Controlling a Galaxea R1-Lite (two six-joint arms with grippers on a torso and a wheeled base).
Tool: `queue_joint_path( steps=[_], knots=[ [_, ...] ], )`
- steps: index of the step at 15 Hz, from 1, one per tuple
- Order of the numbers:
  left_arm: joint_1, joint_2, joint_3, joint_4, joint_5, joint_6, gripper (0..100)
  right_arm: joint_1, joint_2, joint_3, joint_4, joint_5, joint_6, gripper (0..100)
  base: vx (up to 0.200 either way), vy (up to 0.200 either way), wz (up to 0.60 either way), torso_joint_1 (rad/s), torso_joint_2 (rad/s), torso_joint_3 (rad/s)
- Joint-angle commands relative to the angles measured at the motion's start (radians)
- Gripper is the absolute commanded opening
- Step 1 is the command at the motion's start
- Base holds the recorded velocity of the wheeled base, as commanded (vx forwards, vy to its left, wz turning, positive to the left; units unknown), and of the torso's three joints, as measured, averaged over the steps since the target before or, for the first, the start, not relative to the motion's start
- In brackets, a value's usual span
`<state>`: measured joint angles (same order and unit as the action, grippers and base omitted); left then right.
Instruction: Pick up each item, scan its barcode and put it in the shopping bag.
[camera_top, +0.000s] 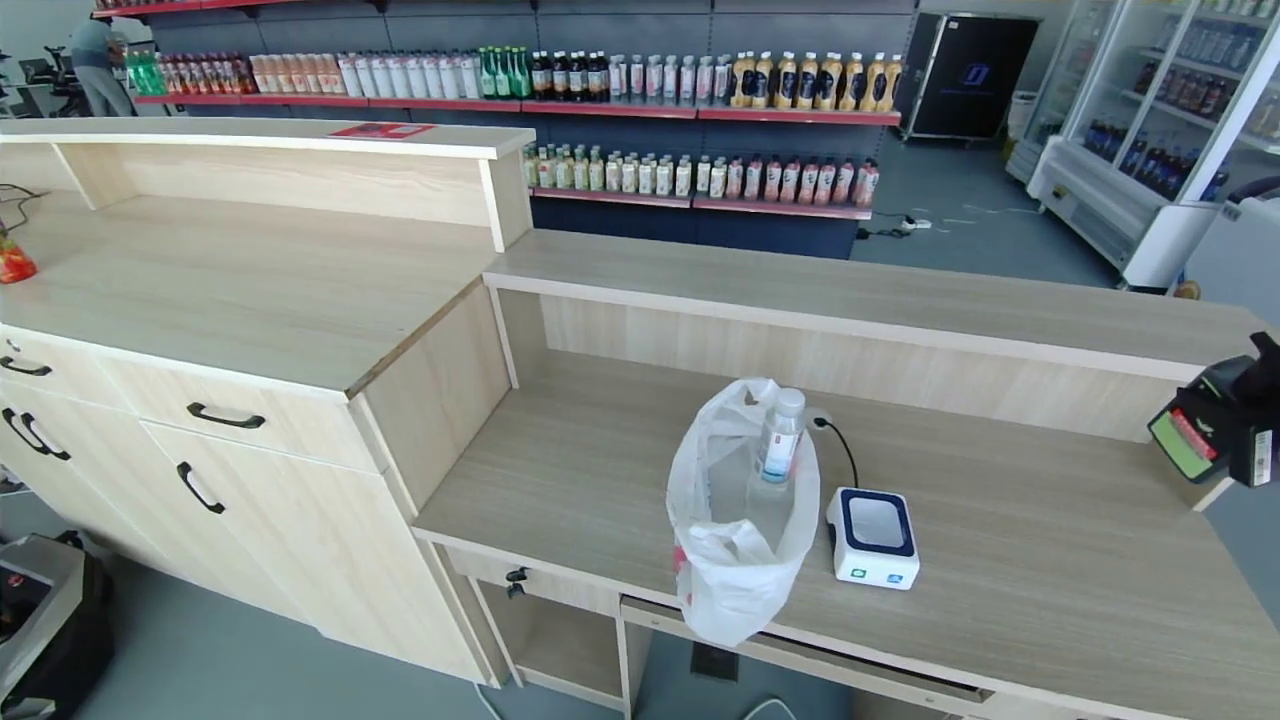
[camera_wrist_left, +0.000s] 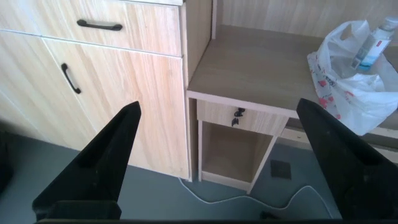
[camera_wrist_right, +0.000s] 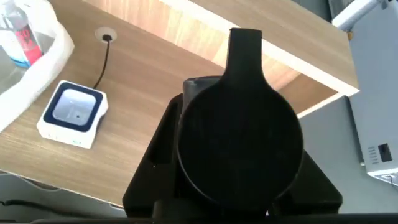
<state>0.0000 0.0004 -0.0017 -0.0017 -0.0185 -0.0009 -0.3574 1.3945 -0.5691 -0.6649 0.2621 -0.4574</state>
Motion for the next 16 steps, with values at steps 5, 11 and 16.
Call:
queue_joint_path(
  steps=[5,11,16],
  knots=[
    [0.0,0.0,0.0,0.0,0.0,-0.001,100,0.173,0.276,-0.092,0.048,0.318,0.519,0,0.0,0.0,0.0,0.0,0.0,0.0],
    [0.0,0.0,0.0,0.0,0.0,-0.001,100,0.167,0.462,-0.207,0.11,0.416,0.52,0,0.0,0.0,0.0,0.0,0.0,0.0],
    [0.0,0.0,0.0,0.0,0.0,-0.001,100,0.124,0.575,-0.239,0.105,0.413,0.422,0,0.0,0.0,0.0,0.0,0.0,0.0]
  ],
)
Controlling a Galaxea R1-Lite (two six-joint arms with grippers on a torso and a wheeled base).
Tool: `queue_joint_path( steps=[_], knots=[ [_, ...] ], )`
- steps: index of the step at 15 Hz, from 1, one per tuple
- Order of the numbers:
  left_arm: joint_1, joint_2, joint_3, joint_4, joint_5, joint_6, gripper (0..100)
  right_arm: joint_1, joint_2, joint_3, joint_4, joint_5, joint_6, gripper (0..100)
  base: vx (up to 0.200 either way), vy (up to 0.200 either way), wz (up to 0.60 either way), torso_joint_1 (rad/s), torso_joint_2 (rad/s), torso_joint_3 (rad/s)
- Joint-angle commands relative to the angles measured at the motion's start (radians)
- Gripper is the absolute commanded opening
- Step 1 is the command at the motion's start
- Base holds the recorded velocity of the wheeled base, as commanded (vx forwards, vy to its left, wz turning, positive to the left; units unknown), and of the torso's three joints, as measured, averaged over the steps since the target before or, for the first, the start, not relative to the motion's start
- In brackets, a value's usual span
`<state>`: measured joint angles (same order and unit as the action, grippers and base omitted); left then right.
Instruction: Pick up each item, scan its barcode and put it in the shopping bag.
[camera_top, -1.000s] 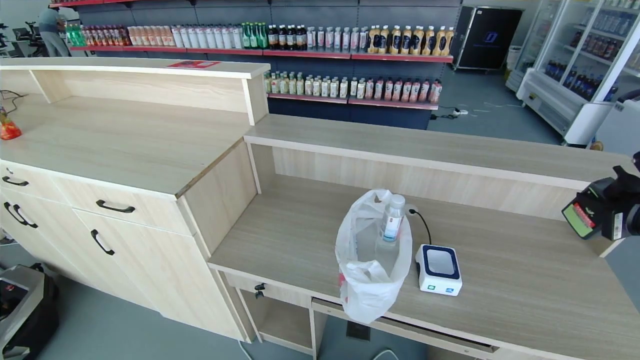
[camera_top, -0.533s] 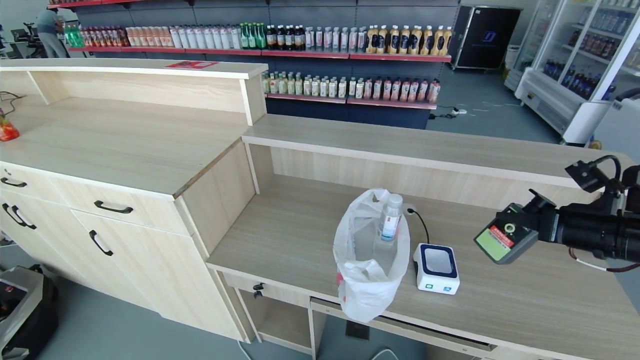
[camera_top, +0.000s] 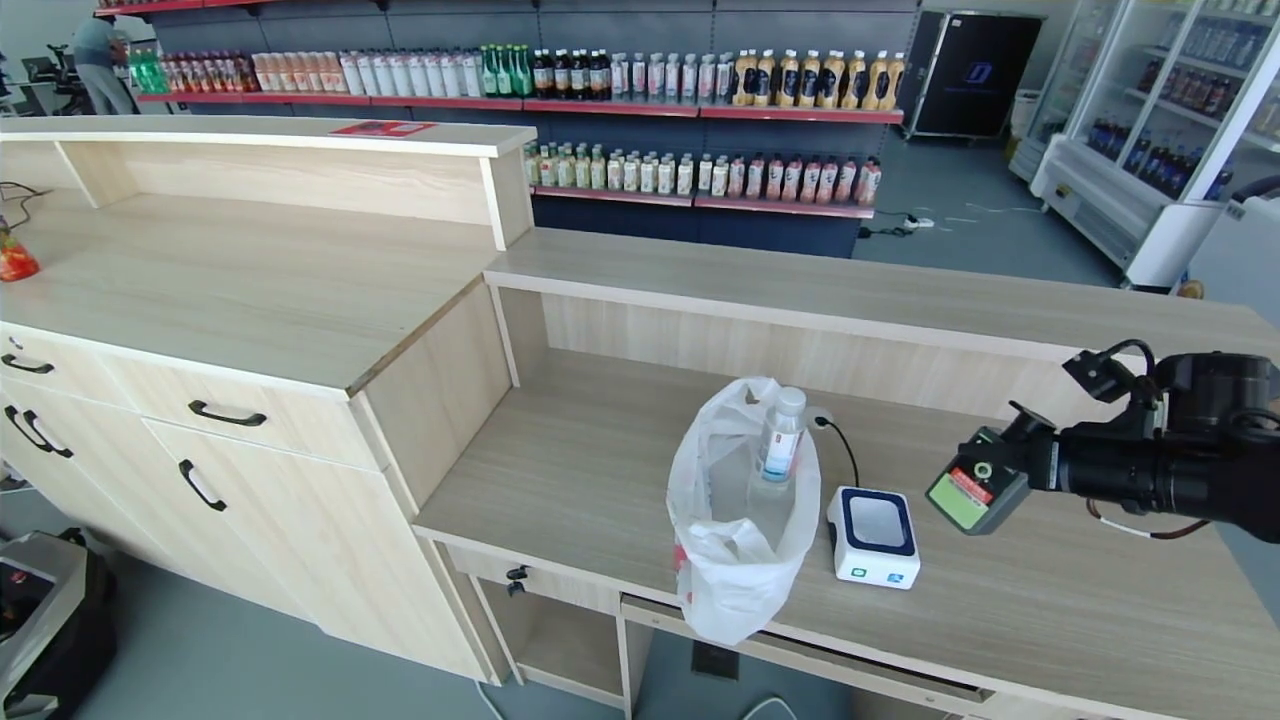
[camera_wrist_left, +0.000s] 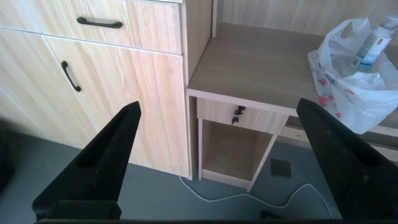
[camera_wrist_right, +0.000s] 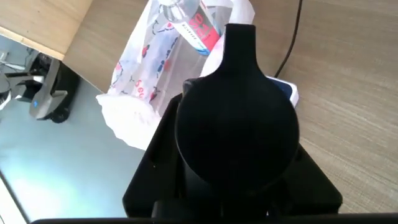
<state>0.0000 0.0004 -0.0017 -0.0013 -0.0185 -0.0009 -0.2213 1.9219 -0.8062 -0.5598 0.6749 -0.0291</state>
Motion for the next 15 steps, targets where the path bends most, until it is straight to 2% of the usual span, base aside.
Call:
queue_joint_path(
  steps=[1,5,12,15],
  knots=[
    [0.0,0.0,0.0,0.0,0.0,-0.001,100,-0.016,0.062,-0.008,0.0,0.003,-0.006,0,0.0,0.0,0.0,0.0,0.0,0.0],
    [0.0,0.0,0.0,0.0,0.0,-0.001,100,-0.024,0.111,-0.018,-0.055,0.097,-0.002,0,0.0,0.0,0.0,0.0,0.0,0.0],
    [0.0,0.0,0.0,0.0,0.0,-0.001,100,-0.018,0.198,-0.051,-0.106,0.101,-0.117,0,0.0,0.0,0.0,0.0,0.0,0.0],
    [0.0,0.0,0.0,0.0,0.0,-0.001,100,-0.007,0.226,-0.05,-0.144,0.147,-0.127,0,0.0,0.0,0.0,0.0,0.0,0.0]
  ],
)
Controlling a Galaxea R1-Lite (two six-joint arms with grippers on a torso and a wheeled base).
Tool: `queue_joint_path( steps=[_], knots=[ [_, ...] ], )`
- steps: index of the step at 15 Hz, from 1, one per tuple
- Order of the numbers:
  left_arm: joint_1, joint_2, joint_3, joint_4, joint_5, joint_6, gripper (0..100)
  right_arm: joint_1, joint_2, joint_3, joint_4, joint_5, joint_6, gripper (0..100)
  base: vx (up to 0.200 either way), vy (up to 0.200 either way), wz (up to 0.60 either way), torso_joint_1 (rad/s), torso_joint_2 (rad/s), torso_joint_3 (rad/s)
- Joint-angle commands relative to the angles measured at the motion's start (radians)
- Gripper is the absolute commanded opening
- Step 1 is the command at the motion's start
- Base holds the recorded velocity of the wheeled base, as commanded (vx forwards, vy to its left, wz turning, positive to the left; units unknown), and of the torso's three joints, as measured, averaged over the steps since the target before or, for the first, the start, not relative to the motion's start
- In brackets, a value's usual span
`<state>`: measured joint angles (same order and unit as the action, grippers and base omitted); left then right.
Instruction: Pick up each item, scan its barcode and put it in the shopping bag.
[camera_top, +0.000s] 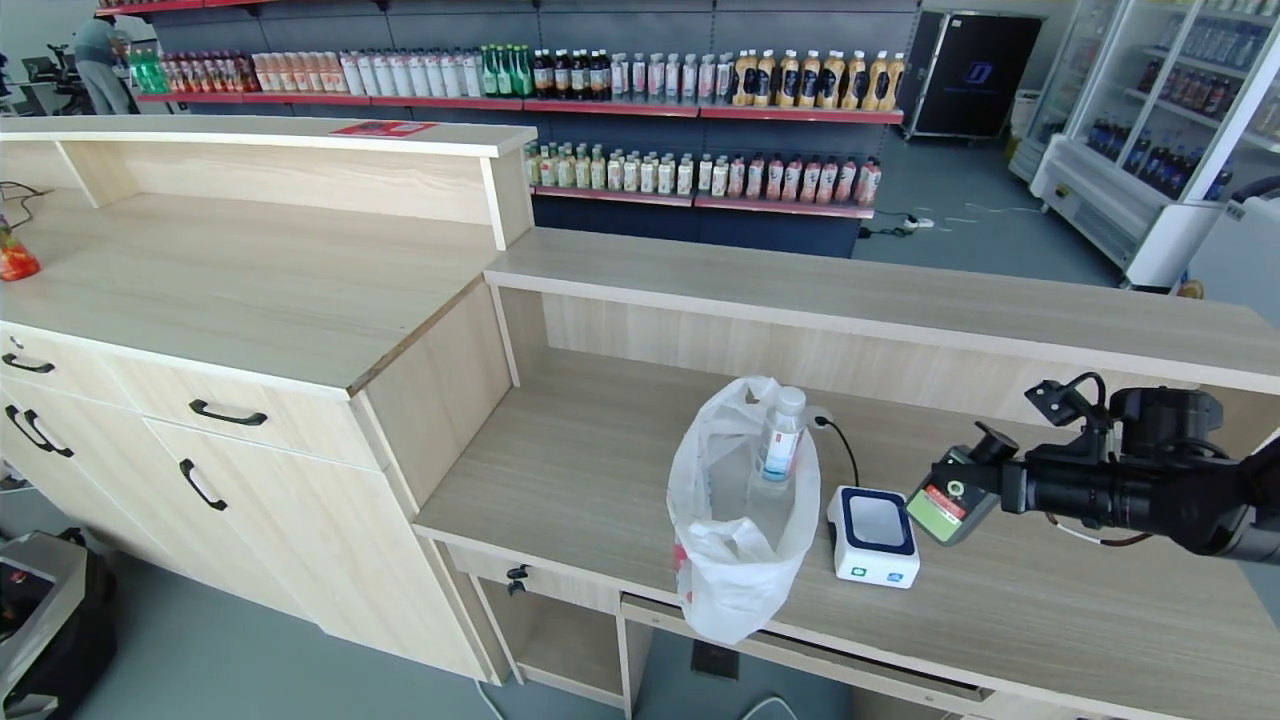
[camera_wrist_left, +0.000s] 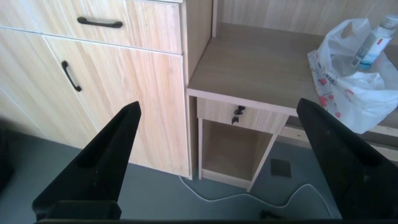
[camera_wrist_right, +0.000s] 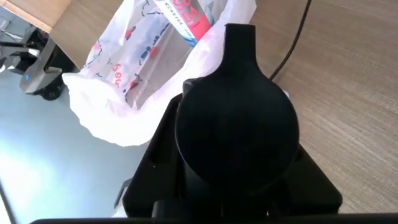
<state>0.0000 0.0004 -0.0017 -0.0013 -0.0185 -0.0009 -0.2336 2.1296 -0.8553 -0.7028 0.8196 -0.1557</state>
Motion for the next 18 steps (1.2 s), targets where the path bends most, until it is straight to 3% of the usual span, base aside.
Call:
queue_joint_path(
  steps=[1,10,18],
  knots=[
    [0.0,0.0,0.0,0.0,0.0,-0.001,100,0.01,0.029,-0.008,-0.001,0.003,-0.001,0,0.0,0.0,0.0,0.0,0.0,0.0],
    [0.0,0.0,0.0,0.0,0.0,-0.001,100,0.057,0.118,-0.103,-0.023,0.016,0.001,0,0.0,0.0,0.0,0.0,0.0,0.0],
    [0.0,0.0,0.0,0.0,0.0,0.001,100,0.099,0.164,-0.113,-0.112,0.058,-0.001,0,0.0,0.0,0.0,0.0,0.0,0.0]
  ],
)
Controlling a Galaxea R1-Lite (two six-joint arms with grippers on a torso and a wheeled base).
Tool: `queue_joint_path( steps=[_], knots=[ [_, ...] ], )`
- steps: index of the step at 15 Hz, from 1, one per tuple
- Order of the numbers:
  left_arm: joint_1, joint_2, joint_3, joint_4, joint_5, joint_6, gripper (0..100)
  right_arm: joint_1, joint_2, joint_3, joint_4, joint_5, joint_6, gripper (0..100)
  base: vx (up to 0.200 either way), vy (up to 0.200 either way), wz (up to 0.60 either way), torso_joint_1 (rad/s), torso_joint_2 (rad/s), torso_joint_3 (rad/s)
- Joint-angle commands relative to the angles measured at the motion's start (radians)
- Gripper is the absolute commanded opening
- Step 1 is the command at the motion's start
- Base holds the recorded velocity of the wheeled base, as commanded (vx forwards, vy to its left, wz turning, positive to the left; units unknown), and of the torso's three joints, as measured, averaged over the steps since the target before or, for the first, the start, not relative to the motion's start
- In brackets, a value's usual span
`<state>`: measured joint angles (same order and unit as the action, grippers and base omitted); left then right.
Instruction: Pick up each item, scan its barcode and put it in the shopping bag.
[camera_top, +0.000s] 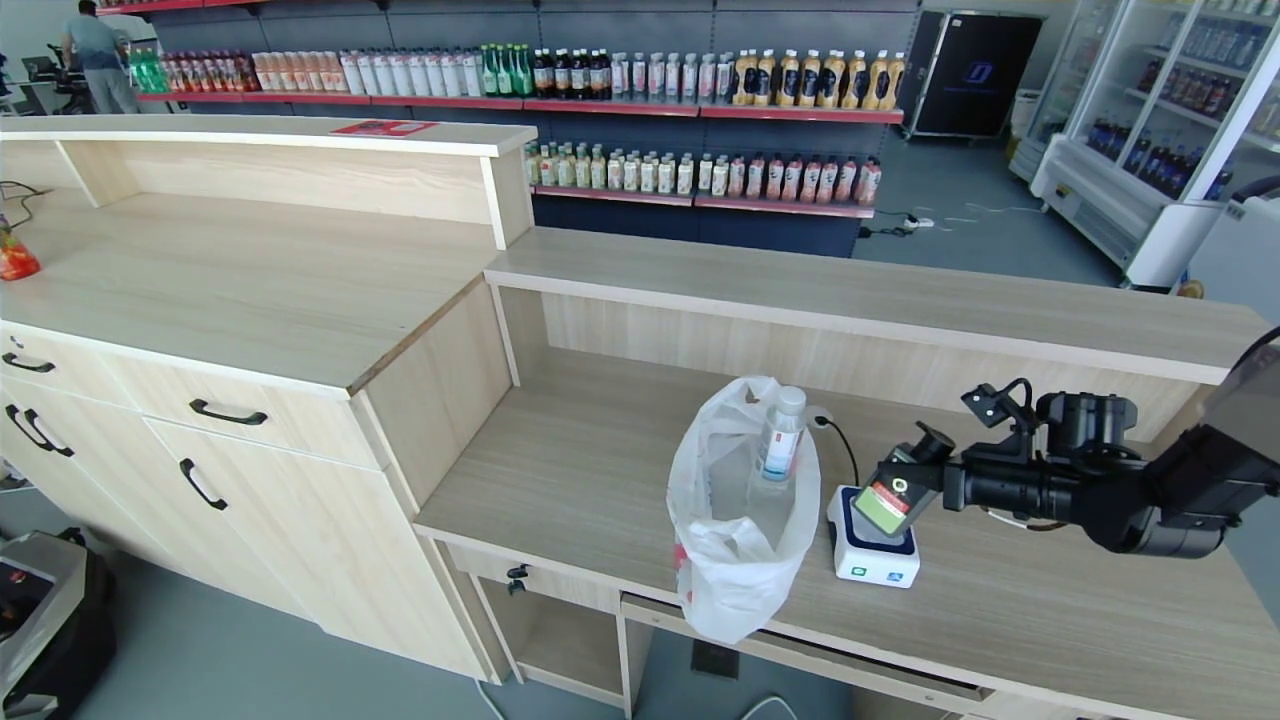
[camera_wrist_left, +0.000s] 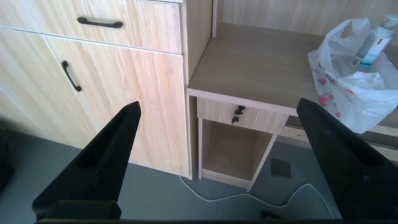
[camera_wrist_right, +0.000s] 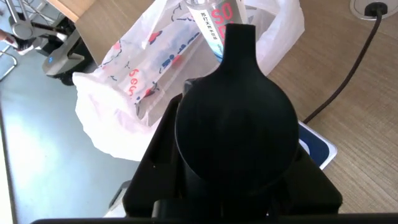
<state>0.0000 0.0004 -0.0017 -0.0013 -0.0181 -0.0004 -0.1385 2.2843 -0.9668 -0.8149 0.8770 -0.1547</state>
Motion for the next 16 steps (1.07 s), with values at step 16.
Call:
queue_joint_path(
  steps=[16],
  knots=[
    [0.0,0.0,0.0,0.0,0.0,0.0,100,0.022,0.055,-0.052,-0.004,-0.004,-0.005,0,0.0,0.0,0.0,0.0,0.0,0.0]
  ],
)
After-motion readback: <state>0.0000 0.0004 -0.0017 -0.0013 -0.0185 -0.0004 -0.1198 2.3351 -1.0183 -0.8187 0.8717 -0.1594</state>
